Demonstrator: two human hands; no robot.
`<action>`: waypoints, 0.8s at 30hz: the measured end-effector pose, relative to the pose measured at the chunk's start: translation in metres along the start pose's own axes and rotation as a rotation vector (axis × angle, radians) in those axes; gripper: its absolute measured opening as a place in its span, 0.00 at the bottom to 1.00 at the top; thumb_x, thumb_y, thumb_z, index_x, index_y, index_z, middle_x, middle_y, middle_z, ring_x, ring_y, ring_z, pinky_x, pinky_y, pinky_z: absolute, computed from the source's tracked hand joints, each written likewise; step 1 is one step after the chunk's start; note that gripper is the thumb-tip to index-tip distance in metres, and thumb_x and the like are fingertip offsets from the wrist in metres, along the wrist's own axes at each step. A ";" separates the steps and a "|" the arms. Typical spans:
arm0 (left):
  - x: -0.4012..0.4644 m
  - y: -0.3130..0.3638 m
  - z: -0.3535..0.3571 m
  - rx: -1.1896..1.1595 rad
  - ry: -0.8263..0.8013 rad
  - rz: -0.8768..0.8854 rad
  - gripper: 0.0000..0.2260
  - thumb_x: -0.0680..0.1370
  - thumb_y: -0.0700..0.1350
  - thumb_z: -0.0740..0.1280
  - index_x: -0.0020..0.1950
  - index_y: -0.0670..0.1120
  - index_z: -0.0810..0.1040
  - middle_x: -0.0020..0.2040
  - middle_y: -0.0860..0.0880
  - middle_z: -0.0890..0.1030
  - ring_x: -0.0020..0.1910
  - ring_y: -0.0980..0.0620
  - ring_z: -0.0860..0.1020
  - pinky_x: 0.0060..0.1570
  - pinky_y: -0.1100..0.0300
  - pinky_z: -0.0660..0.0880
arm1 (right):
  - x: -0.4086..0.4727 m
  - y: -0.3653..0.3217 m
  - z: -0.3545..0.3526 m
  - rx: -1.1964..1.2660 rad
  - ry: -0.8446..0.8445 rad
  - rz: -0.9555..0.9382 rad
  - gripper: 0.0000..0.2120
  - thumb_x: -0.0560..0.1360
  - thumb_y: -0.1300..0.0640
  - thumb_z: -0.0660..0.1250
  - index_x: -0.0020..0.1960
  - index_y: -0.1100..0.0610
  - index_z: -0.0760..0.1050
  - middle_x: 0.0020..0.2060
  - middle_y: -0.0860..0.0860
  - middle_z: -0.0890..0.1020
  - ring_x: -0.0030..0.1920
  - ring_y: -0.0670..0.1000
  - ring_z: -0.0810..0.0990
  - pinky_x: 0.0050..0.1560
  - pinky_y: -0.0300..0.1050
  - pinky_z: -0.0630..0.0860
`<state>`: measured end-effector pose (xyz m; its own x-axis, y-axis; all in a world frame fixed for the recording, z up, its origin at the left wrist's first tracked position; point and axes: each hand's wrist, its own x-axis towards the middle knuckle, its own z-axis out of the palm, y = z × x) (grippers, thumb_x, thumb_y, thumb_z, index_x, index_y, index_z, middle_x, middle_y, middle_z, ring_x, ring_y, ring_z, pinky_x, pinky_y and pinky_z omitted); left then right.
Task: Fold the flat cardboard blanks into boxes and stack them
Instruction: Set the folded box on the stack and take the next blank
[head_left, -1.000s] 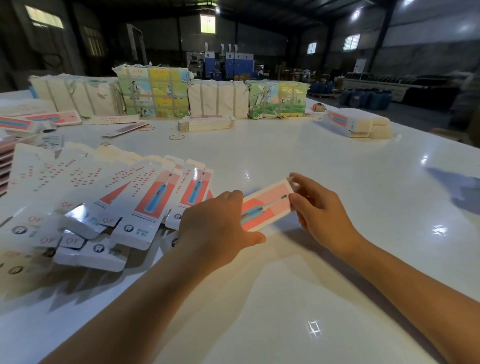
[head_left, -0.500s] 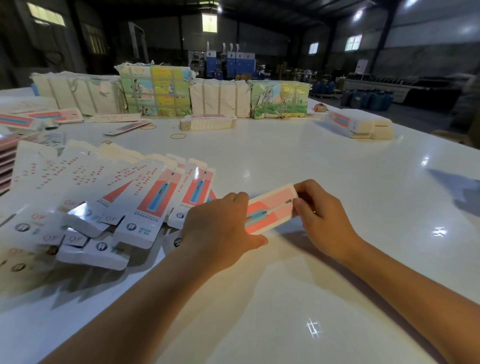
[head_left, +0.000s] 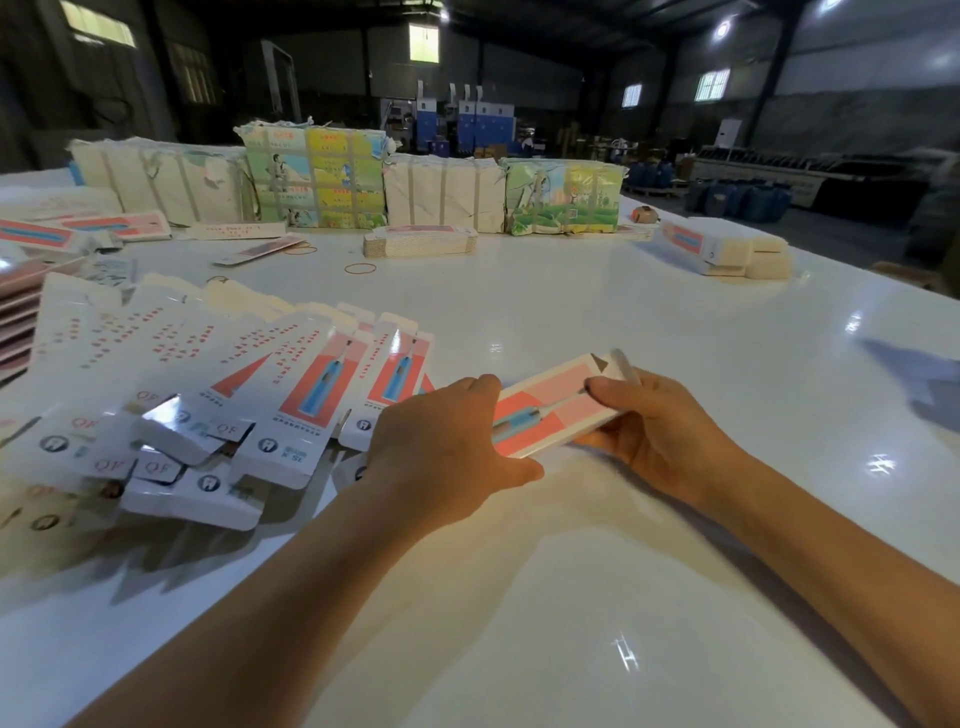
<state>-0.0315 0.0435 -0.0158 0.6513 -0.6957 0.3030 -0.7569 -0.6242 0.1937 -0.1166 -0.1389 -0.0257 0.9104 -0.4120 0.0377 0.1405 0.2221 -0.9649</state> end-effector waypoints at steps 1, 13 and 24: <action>0.000 0.001 0.001 -0.003 0.005 -0.005 0.26 0.67 0.71 0.63 0.57 0.57 0.65 0.50 0.59 0.75 0.40 0.56 0.71 0.27 0.70 0.59 | -0.003 0.003 0.003 -0.188 0.036 -0.132 0.04 0.75 0.63 0.64 0.47 0.61 0.77 0.38 0.54 0.84 0.41 0.52 0.84 0.38 0.42 0.80; -0.001 0.000 0.005 0.002 0.089 0.001 0.26 0.69 0.68 0.65 0.60 0.56 0.66 0.56 0.57 0.77 0.41 0.57 0.70 0.32 0.67 0.63 | -0.008 0.005 0.012 -0.262 0.086 -0.261 0.17 0.81 0.63 0.53 0.46 0.57 0.80 0.39 0.52 0.85 0.43 0.52 0.84 0.42 0.44 0.81; -0.002 0.001 0.006 0.008 0.126 0.070 0.27 0.68 0.68 0.65 0.62 0.56 0.67 0.56 0.57 0.77 0.42 0.59 0.69 0.30 0.74 0.57 | -0.005 0.003 0.009 -0.185 0.117 -0.245 0.29 0.76 0.69 0.50 0.37 0.48 0.85 0.37 0.50 0.86 0.42 0.50 0.85 0.40 0.41 0.80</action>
<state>-0.0336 0.0419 -0.0222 0.5846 -0.6877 0.4306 -0.7994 -0.5790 0.1606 -0.1168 -0.1280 -0.0266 0.8061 -0.5342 0.2545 0.2670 -0.0555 -0.9621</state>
